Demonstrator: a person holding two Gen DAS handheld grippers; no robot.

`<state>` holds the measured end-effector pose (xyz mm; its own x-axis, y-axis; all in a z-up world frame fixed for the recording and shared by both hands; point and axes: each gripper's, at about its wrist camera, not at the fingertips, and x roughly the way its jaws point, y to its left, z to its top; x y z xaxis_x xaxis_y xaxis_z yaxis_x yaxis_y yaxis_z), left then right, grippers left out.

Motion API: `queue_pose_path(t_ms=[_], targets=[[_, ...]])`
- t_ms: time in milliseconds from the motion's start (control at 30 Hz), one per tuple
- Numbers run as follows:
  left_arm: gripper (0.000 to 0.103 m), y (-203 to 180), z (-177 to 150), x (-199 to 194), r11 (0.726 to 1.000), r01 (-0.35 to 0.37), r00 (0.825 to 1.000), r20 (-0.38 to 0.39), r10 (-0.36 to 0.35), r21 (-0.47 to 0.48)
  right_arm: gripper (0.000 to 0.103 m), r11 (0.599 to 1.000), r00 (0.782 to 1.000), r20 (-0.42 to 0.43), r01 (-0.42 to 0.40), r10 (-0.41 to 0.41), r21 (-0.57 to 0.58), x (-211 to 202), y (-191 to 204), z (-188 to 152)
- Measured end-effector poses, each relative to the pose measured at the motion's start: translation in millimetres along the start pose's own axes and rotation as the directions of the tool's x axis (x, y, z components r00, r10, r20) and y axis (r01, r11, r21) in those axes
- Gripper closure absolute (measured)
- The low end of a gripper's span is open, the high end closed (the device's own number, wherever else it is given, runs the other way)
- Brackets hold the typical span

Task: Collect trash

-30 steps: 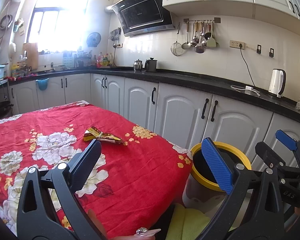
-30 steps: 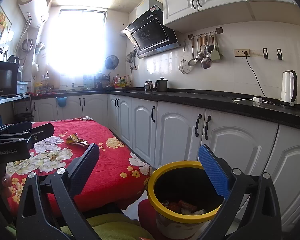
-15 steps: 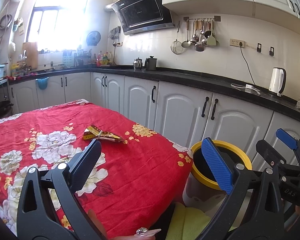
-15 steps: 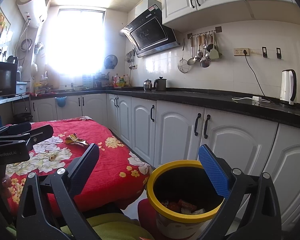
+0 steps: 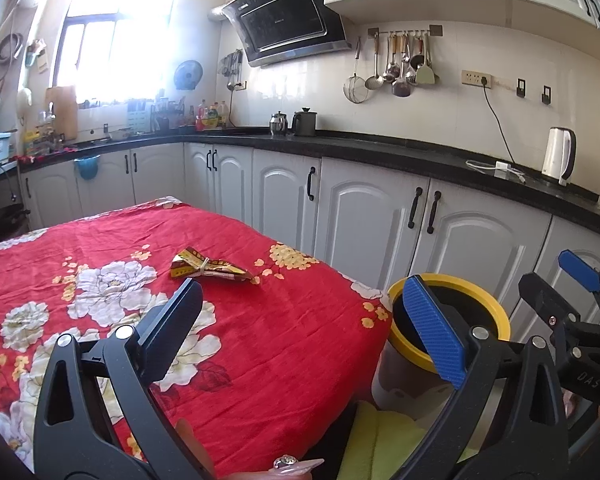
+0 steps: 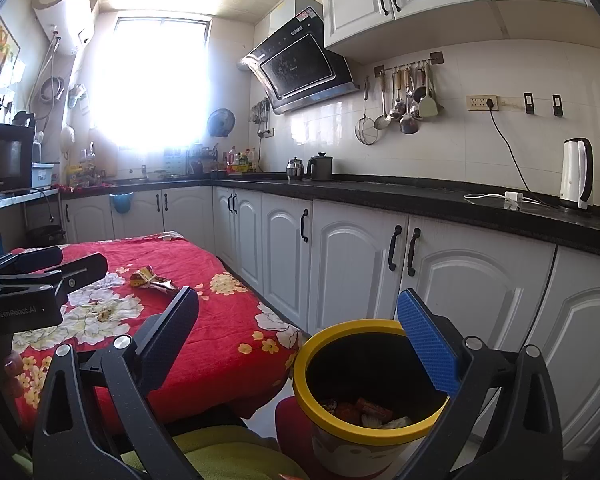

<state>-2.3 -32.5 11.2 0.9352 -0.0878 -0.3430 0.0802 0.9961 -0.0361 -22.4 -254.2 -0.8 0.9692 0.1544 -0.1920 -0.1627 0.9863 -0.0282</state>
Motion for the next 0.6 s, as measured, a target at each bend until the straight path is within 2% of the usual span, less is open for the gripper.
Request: queue_pose_path(t_ms=[233,300,333,433,467,500,533,600], targets=[[0.011,13,1,1,0.999,0.016,0.999,-0.042,-0.018,-0.032,0.006,1.000,0.999,-0.039,-0.010,0.010,-0.011,8,2,-6],[0.011,37,2,-1,0.997,-0.001,0.997,-0.078,-0.005,-0.079,0.006,0.998,0.997,-0.066,-0.050,0.047,-0.037,17,14,-2],[0.011,51,2,-3,0.995,-0.019,0.995,-0.095,0.010,-0.098,0.006,0.995,0.994,-0.075,-0.078,0.074,-0.055,22,25,1],[0.011,125,-3,-18,0.965,-0.200,0.973,-0.148,0.176,-0.168,0.006,0.980,0.977,-0.106,-0.192,0.186,-0.049,40,60,17],[0.011,164,-8,-29,0.930,-0.315,0.943,-0.170,0.285,-0.191,0.006,0.966,0.960,-0.133,-0.254,0.245,-0.055,52,86,24],[0.011,200,-13,-39,0.882,-0.419,0.903,-0.204,0.379,-0.216,0.006,0.948,0.940,-0.157,-0.314,0.301,-0.060,60,109,29],[0.011,228,-17,-47,0.839,-0.490,0.867,-0.236,0.439,-0.237,0.006,0.920,0.910,-0.186,-0.387,0.371,-0.060,70,138,33],[0.011,305,-37,-75,0.680,-0.682,0.728,-0.338,0.596,-0.269,0.006,0.838,0.820,-0.264,-0.541,0.509,-0.065,87,211,36]])
